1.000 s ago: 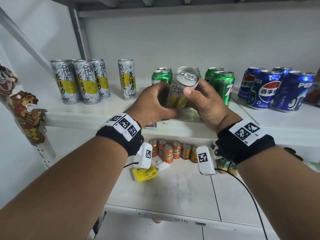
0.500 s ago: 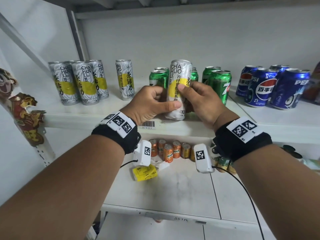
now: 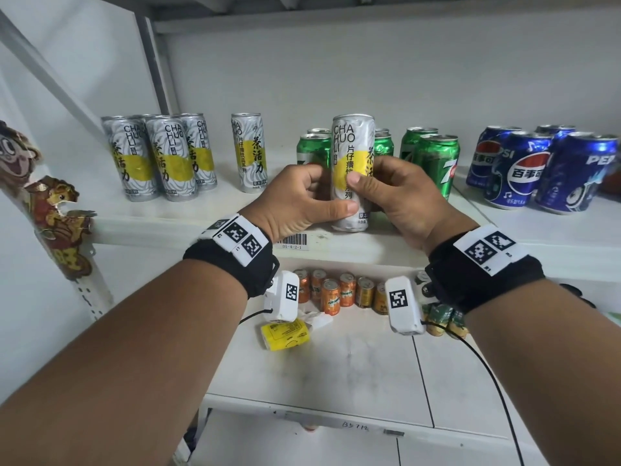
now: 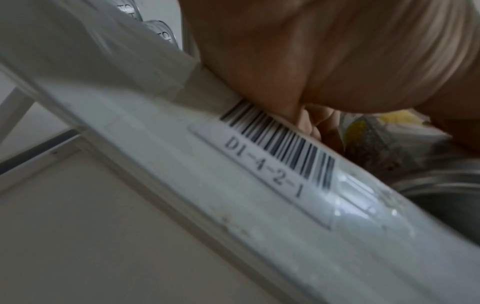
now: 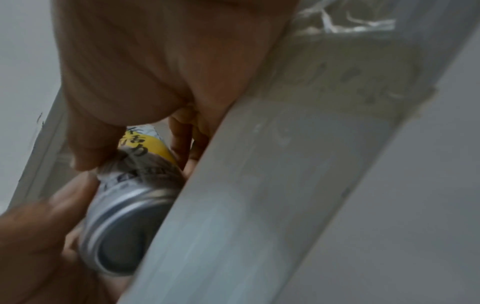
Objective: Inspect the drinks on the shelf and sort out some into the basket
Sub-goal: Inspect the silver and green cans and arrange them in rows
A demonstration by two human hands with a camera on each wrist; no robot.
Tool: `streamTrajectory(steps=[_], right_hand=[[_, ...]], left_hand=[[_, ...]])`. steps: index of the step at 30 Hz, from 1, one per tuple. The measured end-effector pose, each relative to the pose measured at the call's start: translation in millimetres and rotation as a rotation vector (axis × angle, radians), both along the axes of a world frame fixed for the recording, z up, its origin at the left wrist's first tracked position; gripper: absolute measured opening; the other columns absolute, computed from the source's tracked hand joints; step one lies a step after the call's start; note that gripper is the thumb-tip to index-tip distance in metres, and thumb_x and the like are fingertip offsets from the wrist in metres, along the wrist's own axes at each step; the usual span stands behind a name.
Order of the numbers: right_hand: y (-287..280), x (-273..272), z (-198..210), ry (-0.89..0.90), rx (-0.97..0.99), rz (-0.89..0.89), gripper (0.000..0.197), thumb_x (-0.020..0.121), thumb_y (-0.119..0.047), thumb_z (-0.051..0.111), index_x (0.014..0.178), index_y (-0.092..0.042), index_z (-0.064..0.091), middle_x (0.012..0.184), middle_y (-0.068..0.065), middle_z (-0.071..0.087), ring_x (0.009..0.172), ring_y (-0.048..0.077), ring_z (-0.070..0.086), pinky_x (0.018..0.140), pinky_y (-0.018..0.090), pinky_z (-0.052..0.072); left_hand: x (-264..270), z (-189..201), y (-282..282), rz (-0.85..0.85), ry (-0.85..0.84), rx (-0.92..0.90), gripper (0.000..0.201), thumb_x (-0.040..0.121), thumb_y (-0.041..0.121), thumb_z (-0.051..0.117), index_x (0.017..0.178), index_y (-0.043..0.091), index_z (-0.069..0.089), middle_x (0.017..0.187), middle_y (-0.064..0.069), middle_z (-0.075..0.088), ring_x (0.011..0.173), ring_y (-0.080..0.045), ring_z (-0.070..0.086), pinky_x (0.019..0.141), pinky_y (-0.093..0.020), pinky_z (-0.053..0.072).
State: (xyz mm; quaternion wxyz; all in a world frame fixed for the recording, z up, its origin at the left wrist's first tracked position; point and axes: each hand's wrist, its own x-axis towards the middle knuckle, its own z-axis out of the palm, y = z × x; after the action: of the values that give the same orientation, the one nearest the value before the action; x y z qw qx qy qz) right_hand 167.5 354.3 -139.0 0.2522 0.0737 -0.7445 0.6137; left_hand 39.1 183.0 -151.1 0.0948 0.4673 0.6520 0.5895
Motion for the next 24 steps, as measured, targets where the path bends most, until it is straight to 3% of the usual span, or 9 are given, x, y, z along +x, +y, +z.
streamTrajectory(steps=[5,11,14,17,19,22,24], right_hand=[[1.2,-3.5,-0.6,0.015,-0.100,-0.075,0.033,0.098,-0.023,0.073,0.124,-0.005,0.066,0.107,0.010,0.080,0.093,0.024,0.078,0.080,0.036,0.062],[1.7,-3.2,-1.9,0.008,-0.083,-0.093,0.032,0.100,-0.028,0.071,0.118,-0.002,0.069,0.097,0.012,0.080,0.082,0.025,0.077,0.074,0.038,0.062],[1.8,-2.3,-2.1,0.031,-0.077,-0.091,0.032,0.097,-0.026,0.075,0.118,-0.002,0.069,0.098,0.013,0.080,0.082,0.022,0.076,0.073,0.035,0.062],[0.5,-1.5,-2.2,0.036,-0.051,-0.081,0.049,0.083,-0.030,0.085,0.120,-0.003,0.066,0.110,0.022,0.076,0.094,0.026,0.076,0.083,0.040,0.063],[0.1,-0.5,-2.1,0.029,-0.029,-0.076,0.055,0.076,-0.031,0.088,0.118,-0.003,0.067,0.110,0.017,0.078,0.098,0.026,0.076,0.087,0.037,0.063],[0.7,1.6,-1.3,0.023,-0.043,-0.072,0.046,0.078,-0.026,0.088,0.114,-0.003,0.071,0.108,0.014,0.079,0.096,0.025,0.076,0.085,0.036,0.063],[1.5,2.4,-0.8,0.018,-0.083,-0.069,0.033,0.085,-0.023,0.084,0.112,-0.006,0.075,0.105,0.011,0.080,0.095,0.025,0.077,0.084,0.041,0.064]], left_hand=[[4.0,2.7,0.8,-0.028,0.028,-0.041,0.059,0.074,0.037,0.097,0.123,0.015,0.074,0.118,-0.007,0.082,0.112,-0.027,0.078,0.100,-0.048,0.063],[6.2,6.9,0.1,-0.074,0.024,-0.073,0.063,0.072,0.045,0.099,0.124,0.020,0.074,0.121,-0.004,0.081,0.115,-0.024,0.077,0.095,-0.035,0.063],[5.1,6.1,-0.9,-0.074,0.025,-0.065,0.071,0.069,0.048,0.100,0.127,0.019,0.072,0.122,-0.006,0.081,0.115,-0.026,0.077,0.098,-0.042,0.063],[2.9,2.7,-0.6,-0.035,0.054,-0.070,0.084,0.064,0.047,0.103,0.134,0.019,0.067,0.124,-0.002,0.080,0.117,-0.023,0.077,0.103,-0.048,0.061],[2.2,1.5,0.5,0.004,0.092,-0.096,0.091,0.060,0.053,0.104,0.136,0.022,0.064,0.125,0.003,0.080,0.117,-0.019,0.076,0.104,-0.047,0.061],[1.7,1.5,2.9,0.037,0.118,-0.121,0.094,0.056,0.059,0.104,0.134,0.027,0.064,0.125,0.005,0.079,0.118,-0.017,0.076,0.104,-0.047,0.061],[1.9,1.9,4.3,0.014,0.114,-0.122,0.089,0.057,0.058,0.104,0.132,0.029,0.065,0.123,0.006,0.080,0.117,-0.016,0.076,0.105,-0.046,0.061]])
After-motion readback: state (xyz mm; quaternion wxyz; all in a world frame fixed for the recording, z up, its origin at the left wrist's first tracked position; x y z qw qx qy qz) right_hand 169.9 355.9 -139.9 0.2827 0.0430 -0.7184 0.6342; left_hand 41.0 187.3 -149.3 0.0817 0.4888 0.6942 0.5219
